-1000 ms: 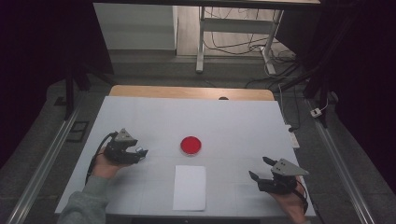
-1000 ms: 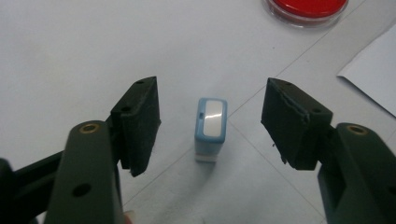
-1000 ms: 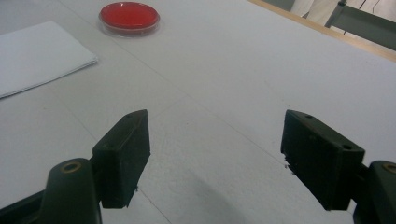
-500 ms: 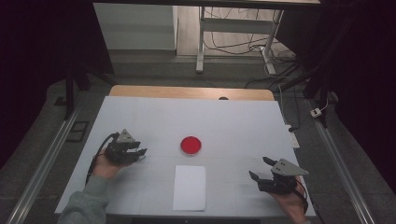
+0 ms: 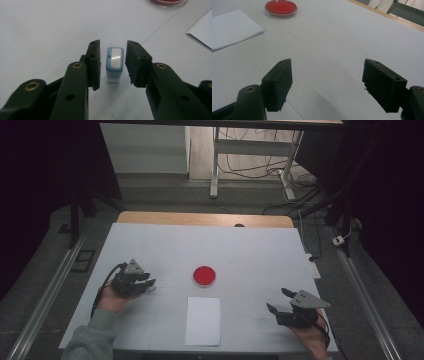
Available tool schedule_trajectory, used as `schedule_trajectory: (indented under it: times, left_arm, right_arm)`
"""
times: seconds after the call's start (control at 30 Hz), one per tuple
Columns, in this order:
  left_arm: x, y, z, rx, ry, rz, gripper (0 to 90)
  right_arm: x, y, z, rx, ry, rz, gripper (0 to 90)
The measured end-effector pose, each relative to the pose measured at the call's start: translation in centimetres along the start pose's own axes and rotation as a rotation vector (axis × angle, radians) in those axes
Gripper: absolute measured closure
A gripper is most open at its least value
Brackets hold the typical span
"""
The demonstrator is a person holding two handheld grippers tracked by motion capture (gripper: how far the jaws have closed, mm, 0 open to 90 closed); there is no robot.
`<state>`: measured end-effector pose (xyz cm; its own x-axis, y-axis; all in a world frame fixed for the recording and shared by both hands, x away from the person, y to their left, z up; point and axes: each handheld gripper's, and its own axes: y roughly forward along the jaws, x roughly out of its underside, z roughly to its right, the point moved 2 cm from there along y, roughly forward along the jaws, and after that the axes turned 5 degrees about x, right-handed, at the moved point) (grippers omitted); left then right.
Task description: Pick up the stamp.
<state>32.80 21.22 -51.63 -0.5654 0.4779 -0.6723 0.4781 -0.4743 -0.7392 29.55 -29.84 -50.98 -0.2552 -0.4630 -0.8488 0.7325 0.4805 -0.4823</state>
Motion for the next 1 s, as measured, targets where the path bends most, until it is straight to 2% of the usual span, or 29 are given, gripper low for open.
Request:
schedule_trajectory:
  times: [0.23, 0.4, 1.0]
  left_arm:
    - [0.12, 0.02, -0.03, -0.002, 0.0, -0.002, 71.9]
    - [0.14, 0.01, 0.02, 0.012, 0.002, 0.001, 74.5]
    - [0.11, -0.29, 0.11, 0.025, 0.008, 0.005, 75.8]
  right_arm:
    - [-0.01, 0.1, 0.0, -0.005, -0.001, -0.001, 23.5]
    - [0.0, 0.08, 0.02, -0.004, 0.0, -0.002, 23.5]
    - [0.04, 0.04, 0.08, 0.007, -0.001, -0.003, 23.5]
